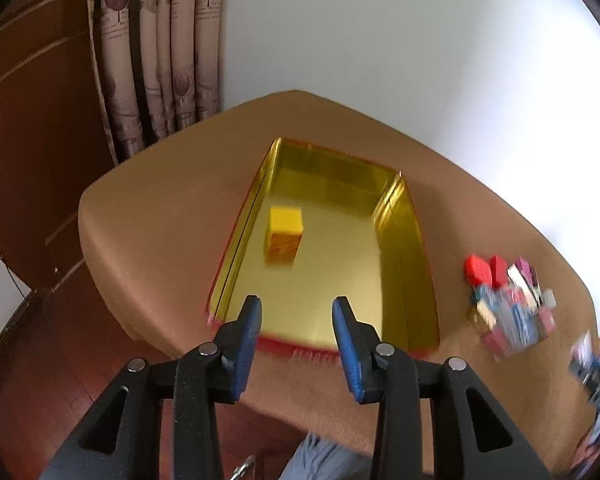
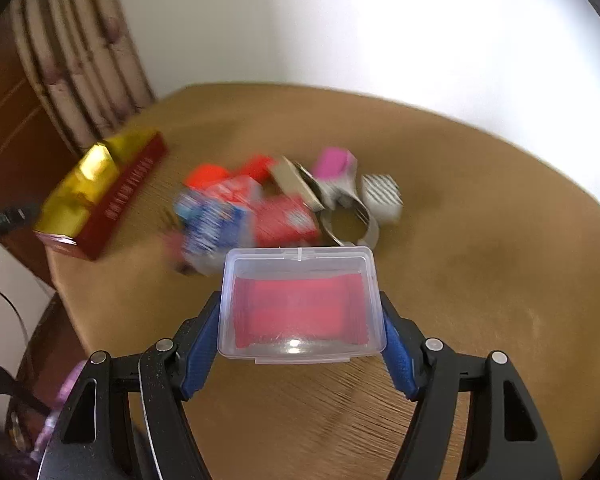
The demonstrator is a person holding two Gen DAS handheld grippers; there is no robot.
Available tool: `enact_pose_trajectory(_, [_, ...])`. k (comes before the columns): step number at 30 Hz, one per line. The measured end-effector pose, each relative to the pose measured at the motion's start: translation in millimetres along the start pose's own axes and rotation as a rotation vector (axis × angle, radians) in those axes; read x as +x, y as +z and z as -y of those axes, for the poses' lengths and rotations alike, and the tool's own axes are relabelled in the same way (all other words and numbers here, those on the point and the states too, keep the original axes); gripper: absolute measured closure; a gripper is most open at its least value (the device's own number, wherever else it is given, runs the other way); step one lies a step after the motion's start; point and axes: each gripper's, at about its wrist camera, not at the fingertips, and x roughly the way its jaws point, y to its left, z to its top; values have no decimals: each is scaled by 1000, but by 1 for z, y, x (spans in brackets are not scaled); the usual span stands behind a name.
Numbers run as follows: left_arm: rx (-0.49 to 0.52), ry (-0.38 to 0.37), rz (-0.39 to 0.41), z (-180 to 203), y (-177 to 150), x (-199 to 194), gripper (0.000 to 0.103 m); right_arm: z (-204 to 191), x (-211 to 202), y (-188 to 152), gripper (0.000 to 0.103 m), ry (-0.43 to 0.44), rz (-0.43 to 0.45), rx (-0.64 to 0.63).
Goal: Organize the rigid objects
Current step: 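Carry the clear red-lined box into the tin and open the right tool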
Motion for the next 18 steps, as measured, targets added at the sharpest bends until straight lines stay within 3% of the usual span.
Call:
enact_pose_trajectory(4, [23, 17, -32, -7, -20, -2, 66, -52, -10, 41, 35, 66, 41, -85])
enact_pose_trajectory(8, [13, 20, -29, -14, -28, -1, 66, -110, 7, 84, 35, 151, 51, -148])
enact_pose_trajectory(13, [24, 64, 23, -17, -28, -6, 66, -185, 75, 139, 35, 250, 9, -189])
enact_pose_trajectory(18, [36, 87, -12, -24, -25, 6, 66, -253, 156, 176, 35, 285, -73, -232])
